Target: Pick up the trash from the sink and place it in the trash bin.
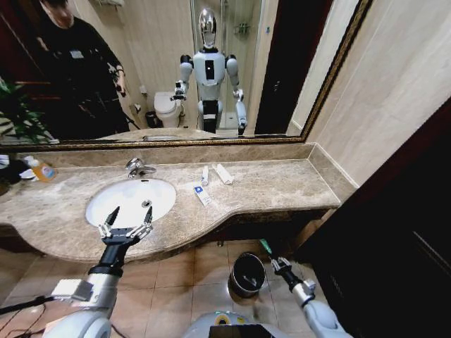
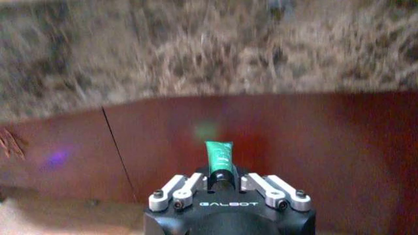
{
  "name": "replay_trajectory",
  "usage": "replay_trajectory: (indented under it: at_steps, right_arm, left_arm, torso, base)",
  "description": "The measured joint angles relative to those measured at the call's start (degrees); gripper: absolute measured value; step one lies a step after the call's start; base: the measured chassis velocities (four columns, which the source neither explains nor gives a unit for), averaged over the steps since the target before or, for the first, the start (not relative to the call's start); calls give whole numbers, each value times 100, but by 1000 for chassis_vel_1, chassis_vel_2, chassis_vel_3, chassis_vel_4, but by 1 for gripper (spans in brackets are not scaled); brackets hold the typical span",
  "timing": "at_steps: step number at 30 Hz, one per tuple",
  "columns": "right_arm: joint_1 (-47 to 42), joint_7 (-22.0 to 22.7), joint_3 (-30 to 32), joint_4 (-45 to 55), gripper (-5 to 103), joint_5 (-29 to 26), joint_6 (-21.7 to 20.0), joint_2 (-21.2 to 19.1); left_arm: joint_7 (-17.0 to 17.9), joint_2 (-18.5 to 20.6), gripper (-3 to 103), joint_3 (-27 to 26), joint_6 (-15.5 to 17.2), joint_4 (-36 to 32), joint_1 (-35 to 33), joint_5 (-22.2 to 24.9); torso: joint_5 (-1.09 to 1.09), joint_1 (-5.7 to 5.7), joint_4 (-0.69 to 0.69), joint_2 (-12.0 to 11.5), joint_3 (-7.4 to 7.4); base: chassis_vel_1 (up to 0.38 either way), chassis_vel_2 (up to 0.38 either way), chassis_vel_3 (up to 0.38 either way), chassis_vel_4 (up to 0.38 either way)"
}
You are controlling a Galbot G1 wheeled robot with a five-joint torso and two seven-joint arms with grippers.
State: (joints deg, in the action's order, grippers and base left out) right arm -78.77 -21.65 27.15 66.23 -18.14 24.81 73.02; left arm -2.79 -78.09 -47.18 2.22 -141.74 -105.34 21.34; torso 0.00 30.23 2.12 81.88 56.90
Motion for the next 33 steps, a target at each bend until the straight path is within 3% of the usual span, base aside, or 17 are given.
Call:
replay_trajectory:
  at_steps: [6, 18, 33]
  right_arm:
    - [307, 241, -86, -699, 21, 424, 90, 226]
    - [430, 600, -141, -830, 21, 626, -362, 664]
    - [328, 527, -183, -1086, 21, 949, -204, 568]
  left_arm:
    - [0, 0, 100, 0, 0, 0, 0, 0]
    - [0, 0, 100, 0, 0, 0, 0, 0]
    - [0, 0, 100, 0, 0, 0, 0, 0]
  torso:
    - [0, 0, 0, 0, 0]
    - [-1, 0, 0, 0, 0]
    - [-1, 0, -1, 0, 0]
  base:
    - [0, 0, 0, 0]
    - [0, 0, 0, 0]
    - [0, 0, 0, 0]
